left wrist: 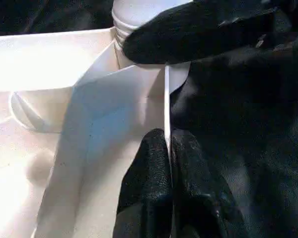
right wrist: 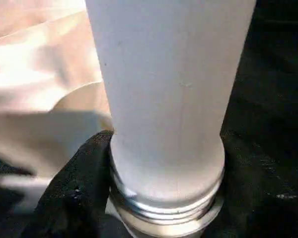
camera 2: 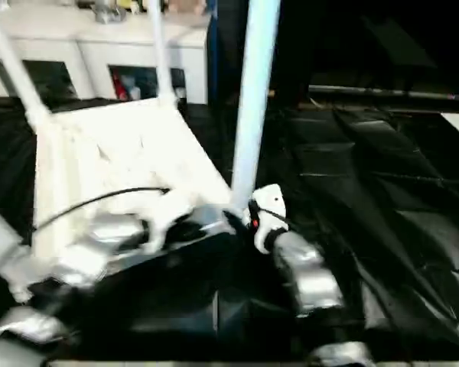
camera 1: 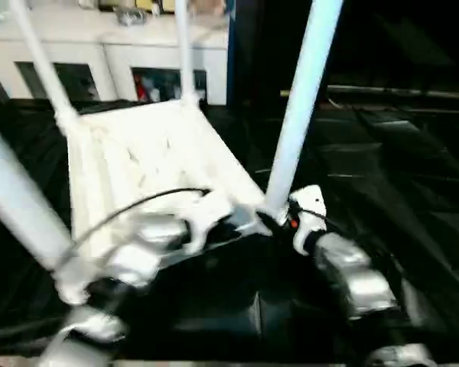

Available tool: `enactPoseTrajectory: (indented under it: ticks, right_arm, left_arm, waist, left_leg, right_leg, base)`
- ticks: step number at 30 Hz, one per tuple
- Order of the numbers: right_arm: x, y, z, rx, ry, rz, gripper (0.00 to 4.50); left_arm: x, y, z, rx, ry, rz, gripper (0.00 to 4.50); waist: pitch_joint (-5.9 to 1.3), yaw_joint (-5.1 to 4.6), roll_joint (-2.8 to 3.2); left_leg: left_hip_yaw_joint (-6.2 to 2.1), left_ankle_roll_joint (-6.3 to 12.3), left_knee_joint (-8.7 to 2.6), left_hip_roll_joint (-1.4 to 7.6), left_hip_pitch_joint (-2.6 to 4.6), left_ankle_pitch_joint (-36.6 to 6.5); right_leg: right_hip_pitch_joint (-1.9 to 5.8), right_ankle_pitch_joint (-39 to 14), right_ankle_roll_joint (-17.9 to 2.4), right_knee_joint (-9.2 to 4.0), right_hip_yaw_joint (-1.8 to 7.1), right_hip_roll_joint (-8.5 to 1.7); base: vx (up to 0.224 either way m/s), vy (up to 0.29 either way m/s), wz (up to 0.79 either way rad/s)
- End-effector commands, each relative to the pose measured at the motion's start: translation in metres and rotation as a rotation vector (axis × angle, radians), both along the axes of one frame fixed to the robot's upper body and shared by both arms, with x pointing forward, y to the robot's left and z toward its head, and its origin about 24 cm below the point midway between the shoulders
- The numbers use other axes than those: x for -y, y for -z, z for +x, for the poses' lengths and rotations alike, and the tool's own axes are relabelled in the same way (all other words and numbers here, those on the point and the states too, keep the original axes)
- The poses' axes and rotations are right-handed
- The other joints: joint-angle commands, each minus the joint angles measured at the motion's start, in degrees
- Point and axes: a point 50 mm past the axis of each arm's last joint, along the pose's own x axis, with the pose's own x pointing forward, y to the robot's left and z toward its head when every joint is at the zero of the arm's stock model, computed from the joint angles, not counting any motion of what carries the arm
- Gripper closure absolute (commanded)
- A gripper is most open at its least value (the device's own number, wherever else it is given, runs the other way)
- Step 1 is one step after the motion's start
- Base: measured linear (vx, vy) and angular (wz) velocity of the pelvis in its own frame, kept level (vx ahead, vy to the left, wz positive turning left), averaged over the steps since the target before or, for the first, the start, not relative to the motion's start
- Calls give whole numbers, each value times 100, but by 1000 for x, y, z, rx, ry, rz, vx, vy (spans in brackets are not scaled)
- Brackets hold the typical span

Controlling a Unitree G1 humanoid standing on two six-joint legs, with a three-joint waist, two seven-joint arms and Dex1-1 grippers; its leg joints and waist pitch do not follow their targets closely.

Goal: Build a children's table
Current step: Rotate leg to tighten

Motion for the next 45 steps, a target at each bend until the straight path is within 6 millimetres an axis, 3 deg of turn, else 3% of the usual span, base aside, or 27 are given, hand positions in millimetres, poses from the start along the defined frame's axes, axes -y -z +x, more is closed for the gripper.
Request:
enactPoseTrajectory:
  ticks: [1, 6, 7, 12, 16, 20, 26, 29, 30, 32, 40, 45]
  right_arm:
    - [-27, 13, -9, -71, -72, 13, 176]
    - [-35, -1, -6, 21, -155, 26, 176]
    - [-34, -3, -6, 30, -173, 35, 120]
    - [-20, -14, -7, 72, -300, 53, 68]
    - [0, -23, -10, 60, -471, 4, 61]
    - [19, -30, -13, 40, -604, -54, 61]
    - [28, -31, -15, 7, -675, -87, 61]
    - [28, -32, -14, 1, -694, -74, 61]
    - [28, -32, -14, 0, -698, -73, 86]
    - [28, -32, -14, -7, -701, -57, 93]
    - [27, -30, -15, -18, -719, -55, 163]
    - [26, -26, -15, -17, -672, -44, 170]
  left_arm:
    - [11, 22, -7, -68, -75, 14, 450]
    - [16, 18, -4, -32, -35, 15, 450]
    - [14, 17, -5, -31, -26, 15, 450]
    - [-2, 14, -6, -31, 29, 9, 450]
    - [-19, 9, -14, -40, 143, -20, 450]
    - [-34, 7, -26, -101, 244, -27, 450]
    - [-43, 4, -32, -122, 275, -44, 450]
    - [-48, 3, -35, -140, 289, -50, 450]
    - [-49, 3, -36, -142, 289, -50, 450]
    - [-51, 3, -37, -149, 290, -50, 450]
    - [-52, 3, -40, -161, 289, -48, 450]
    - [-47, 5, -38, -153, 267, -44, 450]
  waist:
    - [-128, -40, -69]
    - [-160, -71, -75]
    - [-168, -68, -72]
    - [-188, -48, -93]
    - [-216, -23, -113]
    - [-252, 5, -98]
    - [-268, 24, -69]
    - [-246, 38, -81]
    - [-242, 38, -102]
    - [-236, 42, -99]
    - [-251, 37, -111]
    - [-249, 27, -103]
  left_leg:
    - [-162, -176, -507, 237, 88, -2278]
    - [-175, 16, -537, 232, 7, -2177]
    - [-174, 30, -539, 240, 0, -2123]
    - [-131, 262, -516, 243, -73, -1688]
    - [-106, 445, -466, 239, -127, -1210]
    - [-83, 600, -410, 257, -128, -668]
    - [-57, 714, -385, 276, -76, -510]
    - [-57, 667, -403, 279, -76, -698]
    - [-53, 617, -409, 281, -72, -751]
    - [-55, 551, -418, 280, -68, -838]
    - [-52, 595, -393, 268, -77, -588]
    - [-50, 601, -385, 265, -73, -564]
  right_leg:
    - [-18, -3153, -570, -665, 218, -367]
    - [21, -2721, -580, -644, 210, -376]
    - [26, -2607, -606, -630, 211, -377]
    - [90, -2023, -821, -584, 215, -384]
    - [135, -1603, -942, -527, 215, -392]
    - [164, -753, -1201, -415, 184, -365]
    - [154, 61, -1568, -323, 176, -329]
    - [161, -206, -1553, -346, 174, -350]
    - [158, -313, -1531, -357, 179, -349]
    - [157, -478, -1495, -366, 182, -355]
    - [177, -102, -1531, -320, 181, -350]
    - [178, -74, -1573, -320, 180, -347]
  base:
    - [0, 0, 0]
    - [0, 0, 0]
    - [0, 0, 0]
    - [0, 0, 0]
    - [0, 0, 0]
    - [0, 0, 0]
    - [0, 0, 0]
    - [0, 0, 0]
    - [0, 0, 0]
    - [0, 0, 0]
    - [0, 0, 0]
    - [0, 0, 0]
